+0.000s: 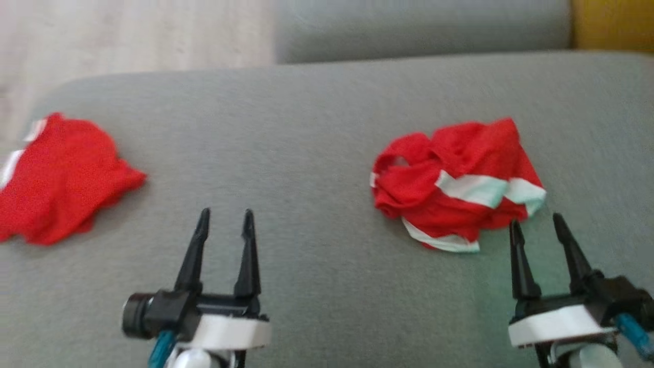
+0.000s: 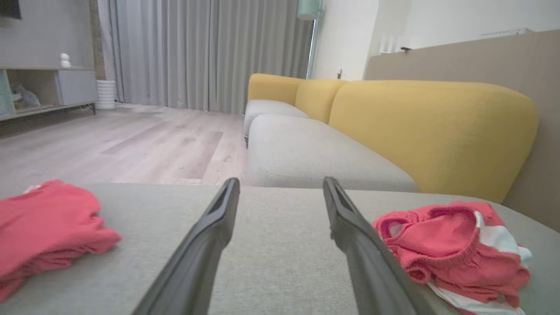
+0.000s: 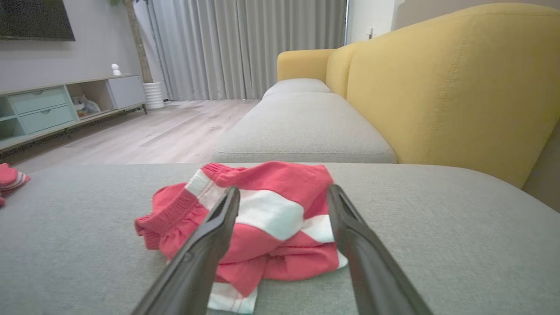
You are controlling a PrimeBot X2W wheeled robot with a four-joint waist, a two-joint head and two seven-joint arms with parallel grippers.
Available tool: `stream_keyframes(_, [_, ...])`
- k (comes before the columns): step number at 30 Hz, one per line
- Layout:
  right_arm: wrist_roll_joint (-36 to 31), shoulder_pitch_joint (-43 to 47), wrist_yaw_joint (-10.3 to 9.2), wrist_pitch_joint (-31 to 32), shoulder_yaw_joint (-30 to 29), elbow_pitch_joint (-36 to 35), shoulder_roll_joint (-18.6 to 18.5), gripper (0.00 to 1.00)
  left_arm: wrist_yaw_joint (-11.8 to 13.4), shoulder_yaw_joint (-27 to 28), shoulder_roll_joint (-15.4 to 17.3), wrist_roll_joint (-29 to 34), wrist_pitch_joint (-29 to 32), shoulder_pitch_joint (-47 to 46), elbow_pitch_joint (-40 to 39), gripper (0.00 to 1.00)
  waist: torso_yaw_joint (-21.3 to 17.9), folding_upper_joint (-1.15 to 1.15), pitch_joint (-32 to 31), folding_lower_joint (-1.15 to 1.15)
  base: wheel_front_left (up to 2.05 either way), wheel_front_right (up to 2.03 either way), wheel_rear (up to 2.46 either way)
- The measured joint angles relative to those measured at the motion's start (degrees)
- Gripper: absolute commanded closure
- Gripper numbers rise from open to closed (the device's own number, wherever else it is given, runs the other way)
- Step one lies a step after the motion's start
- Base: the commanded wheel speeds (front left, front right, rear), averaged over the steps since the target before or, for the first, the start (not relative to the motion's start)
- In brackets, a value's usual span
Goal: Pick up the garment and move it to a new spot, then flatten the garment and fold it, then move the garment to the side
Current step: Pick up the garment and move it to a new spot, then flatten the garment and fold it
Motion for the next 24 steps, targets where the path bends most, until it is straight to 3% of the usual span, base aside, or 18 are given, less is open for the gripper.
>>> stream_keyframes(10, [-0.07,4.21,0.00,0.05,2.42,-0.76,0.03,0.00,-2.45,7.46,-1.03,5.17,-0.01,9.50,-5.13,0.00,3.86,0.00,-5.96,0.00,0.00,0.00,0.00])
stream_keyframes(24, [-0.08,4.54,0.00,0.05,3.61,-0.78,0.07,0.00,-2.97,7.76,-1.25,6.69,-0.01,10.21,-4.70,0.00,3.06,0.00,-7.39,0.02,0.00,0.00,0.00])
